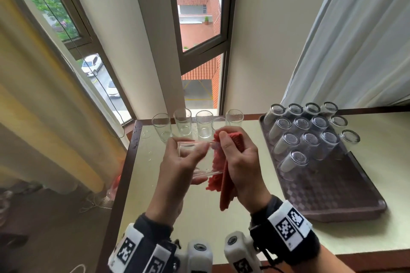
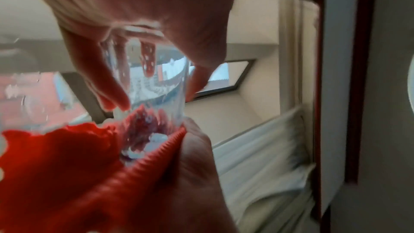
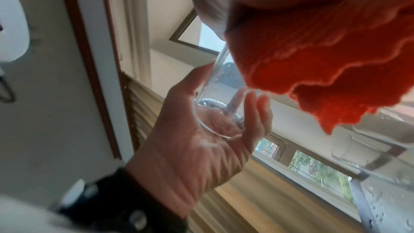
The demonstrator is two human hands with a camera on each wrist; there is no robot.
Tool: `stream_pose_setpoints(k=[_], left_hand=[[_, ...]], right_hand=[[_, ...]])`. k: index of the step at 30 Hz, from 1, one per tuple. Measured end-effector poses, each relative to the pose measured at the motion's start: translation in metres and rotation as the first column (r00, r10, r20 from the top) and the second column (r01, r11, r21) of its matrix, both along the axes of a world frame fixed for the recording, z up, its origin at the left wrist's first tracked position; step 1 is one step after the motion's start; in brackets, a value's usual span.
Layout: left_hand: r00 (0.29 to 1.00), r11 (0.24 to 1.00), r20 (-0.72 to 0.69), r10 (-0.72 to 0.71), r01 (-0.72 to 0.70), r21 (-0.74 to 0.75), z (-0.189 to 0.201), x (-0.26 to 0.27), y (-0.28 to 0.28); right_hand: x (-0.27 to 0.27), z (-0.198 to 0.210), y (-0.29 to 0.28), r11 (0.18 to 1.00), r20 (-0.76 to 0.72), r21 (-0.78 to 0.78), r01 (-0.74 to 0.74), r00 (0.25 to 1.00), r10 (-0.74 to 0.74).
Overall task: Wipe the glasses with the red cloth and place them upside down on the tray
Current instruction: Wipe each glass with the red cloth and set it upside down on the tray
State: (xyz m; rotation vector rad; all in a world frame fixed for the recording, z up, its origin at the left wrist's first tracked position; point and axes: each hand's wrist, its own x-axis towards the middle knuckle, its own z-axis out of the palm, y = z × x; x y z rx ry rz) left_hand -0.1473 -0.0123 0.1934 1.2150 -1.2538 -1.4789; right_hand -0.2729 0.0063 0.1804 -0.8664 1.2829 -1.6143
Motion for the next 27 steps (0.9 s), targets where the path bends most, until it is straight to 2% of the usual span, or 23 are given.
stream_pose_setpoints(k=[3, 5, 8, 10, 12, 17, 20, 23, 25, 27], left_hand=[[0.963, 0.970, 0.266, -0.053, 0.113, -0.214, -0.008, 0.008, -0.005], [0.929, 0.901, 0.367, -0.051, 0.201, -0.384, -0.012, 0.010, -0.007], [0.933, 0.780, 0.359, 0.009, 0.218, -0.586, -0.016, 0.008, -0.008], [0.958, 0.758, 0.282, 0.049, 0.148, -0.635, -0.023, 0.005, -0.007], [0.980, 0.790, 0.193, 0.040, 0.088, -0.607, -0.032, 0.003, -0.006], [0.992, 0.868, 0.126, 0.025, 0.041, -0.495, -0.050, 0.003, -0.006], [0.996, 0.880, 0.085, 0.024, 0.020, -0.475, -0.056, 0.005, -0.009], [0.998, 0.931, 0.055, 0.042, -0.019, -0.364, -0.059, 0.011, -0.015], [0.998, 0.962, 0.069, -0.002, 0.020, -0.271, -0.058, 0.017, -0.020], [0.985, 0.968, 0.140, -0.100, 0.129, -0.216, -0.055, 0.026, -0.024]], right_hand=[[-0.005, -0.005, -0.001, 0.984, 0.236, 0.172, -0.039, 0.972, -0.002], [-0.008, -0.011, -0.001, 0.968, 0.332, 0.242, -0.059, 0.943, -0.026], [-0.008, -0.016, -0.003, 0.954, 0.430, 0.294, -0.055, 0.899, -0.081], [-0.006, -0.018, -0.003, 0.947, 0.460, 0.317, -0.058, 0.882, -0.100], [-0.003, -0.020, -0.003, 0.941, 0.493, 0.329, -0.075, 0.864, -0.103], [0.003, -0.027, -0.009, 0.942, 0.559, 0.330, -0.064, 0.817, -0.141], [0.000, -0.027, -0.013, 0.939, 0.590, 0.336, -0.075, 0.794, -0.148], [-0.004, -0.033, -0.015, 0.921, 0.542, 0.382, -0.072, 0.825, -0.160], [-0.007, -0.037, -0.015, 0.919, 0.506, 0.390, -0.057, 0.847, -0.162], [-0.011, -0.039, -0.014, 0.921, 0.528, 0.379, -0.092, 0.839, -0.133]])
